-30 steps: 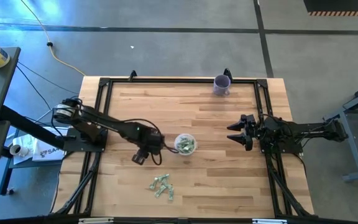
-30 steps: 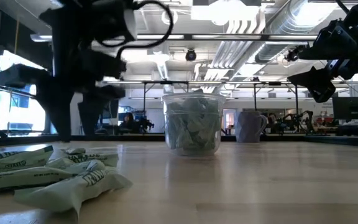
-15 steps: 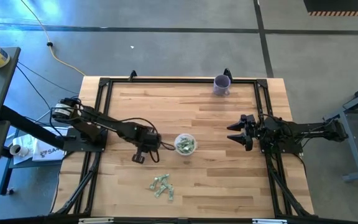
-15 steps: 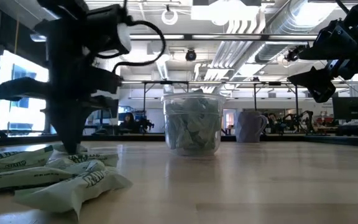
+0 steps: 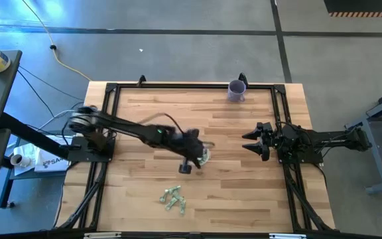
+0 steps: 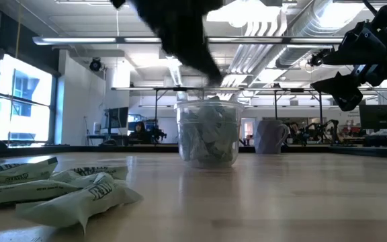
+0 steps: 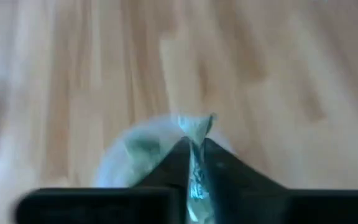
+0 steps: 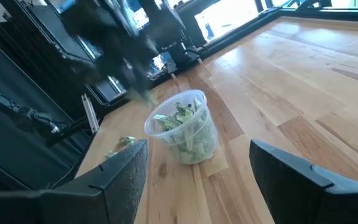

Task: Pick and place Stevia / Truvia into bins
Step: Put the stevia packet into the bin

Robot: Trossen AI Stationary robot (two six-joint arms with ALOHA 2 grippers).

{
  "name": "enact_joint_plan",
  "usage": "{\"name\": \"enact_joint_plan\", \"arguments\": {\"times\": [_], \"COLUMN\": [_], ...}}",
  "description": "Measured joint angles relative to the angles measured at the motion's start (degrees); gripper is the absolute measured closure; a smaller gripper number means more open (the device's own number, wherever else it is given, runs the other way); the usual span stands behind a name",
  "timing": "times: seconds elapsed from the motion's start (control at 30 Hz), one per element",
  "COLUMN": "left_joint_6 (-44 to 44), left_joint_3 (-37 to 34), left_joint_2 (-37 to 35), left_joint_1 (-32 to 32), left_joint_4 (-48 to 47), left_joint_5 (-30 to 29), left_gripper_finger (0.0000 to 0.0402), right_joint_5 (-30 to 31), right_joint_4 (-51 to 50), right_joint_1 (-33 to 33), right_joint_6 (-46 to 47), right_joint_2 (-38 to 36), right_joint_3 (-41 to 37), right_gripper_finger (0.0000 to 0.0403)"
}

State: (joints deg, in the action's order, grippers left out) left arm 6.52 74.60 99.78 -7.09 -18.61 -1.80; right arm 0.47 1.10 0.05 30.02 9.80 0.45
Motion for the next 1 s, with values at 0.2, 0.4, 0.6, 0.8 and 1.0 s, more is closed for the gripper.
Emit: {"name": "enact_joint_plan", "arguments": {"times": [0.2,0.4,0.6,0.8,1.0], "left_joint_6": [-6.22,-13.38,-31.44,-53.8,-70.64], "left_joint_3": [4.35,13.05,-2.27,-13.07,-13.39], "left_joint_2": [4.52,-3.06,-6.28,-6.85,-6.9], "left_joint_1": [-0.2,-3.12,-6.78,-17.65,-25.82], "left_joint_4": [-13.38,-34.32,-37.54,-22.67,-17.25], "left_joint_5": [-6.48,-8.73,3.16,7.35,-2.37], "left_gripper_finger": [0.0184,0.0118,0.0133,0.0171,0.0169], "right_joint_5": [0.0,0.0,0.0,0.0,0.0], "right_joint_4": [0.02,0.0,0.0,0.0,0.0], "right_joint_1": [0.0,0.0,0.0,0.0,-0.01], "right_joint_6": [0.0,0.0,0.0,0.0,-0.01], "right_joint_2": [0.0,0.69,0.9,1.46,1.49], "right_joint_3": [0.02,0.02,0.02,0.02,0.02], "right_gripper_finger": [0.0132,0.0132,0.0132,0.0132,0.0132]}}
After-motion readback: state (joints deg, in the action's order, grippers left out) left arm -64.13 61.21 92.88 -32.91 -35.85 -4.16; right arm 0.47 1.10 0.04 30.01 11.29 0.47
